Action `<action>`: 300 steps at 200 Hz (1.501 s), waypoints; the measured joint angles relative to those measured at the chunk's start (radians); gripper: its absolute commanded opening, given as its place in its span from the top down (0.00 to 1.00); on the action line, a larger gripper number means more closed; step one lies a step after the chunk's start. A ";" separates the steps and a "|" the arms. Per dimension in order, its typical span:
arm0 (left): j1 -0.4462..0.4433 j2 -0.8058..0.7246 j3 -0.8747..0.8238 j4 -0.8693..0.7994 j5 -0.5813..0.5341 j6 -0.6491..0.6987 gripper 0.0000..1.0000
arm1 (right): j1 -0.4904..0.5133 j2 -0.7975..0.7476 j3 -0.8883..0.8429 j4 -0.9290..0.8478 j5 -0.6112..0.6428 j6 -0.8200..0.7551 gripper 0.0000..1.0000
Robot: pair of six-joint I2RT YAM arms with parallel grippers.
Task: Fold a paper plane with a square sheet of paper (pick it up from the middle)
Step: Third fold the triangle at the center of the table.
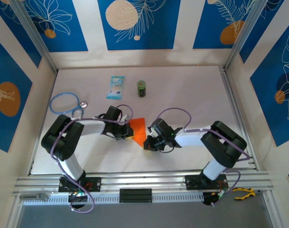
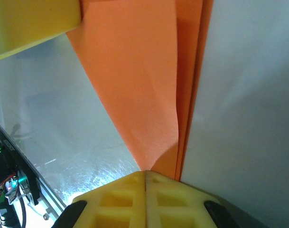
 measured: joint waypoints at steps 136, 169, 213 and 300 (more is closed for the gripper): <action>0.001 0.000 0.002 -0.003 0.000 0.001 1.00 | 0.035 -0.066 0.043 -0.056 0.104 0.026 0.92; 0.003 0.000 0.002 -0.003 0.000 0.001 1.00 | 0.035 0.015 0.074 -0.030 0.100 0.026 0.90; 0.005 0.000 0.002 -0.003 0.000 0.000 1.00 | 0.041 0.021 0.026 0.046 0.104 0.060 0.84; 0.009 -0.048 0.001 -0.028 -0.007 -0.003 0.92 | 0.103 -0.081 0.167 -0.251 0.407 0.082 0.69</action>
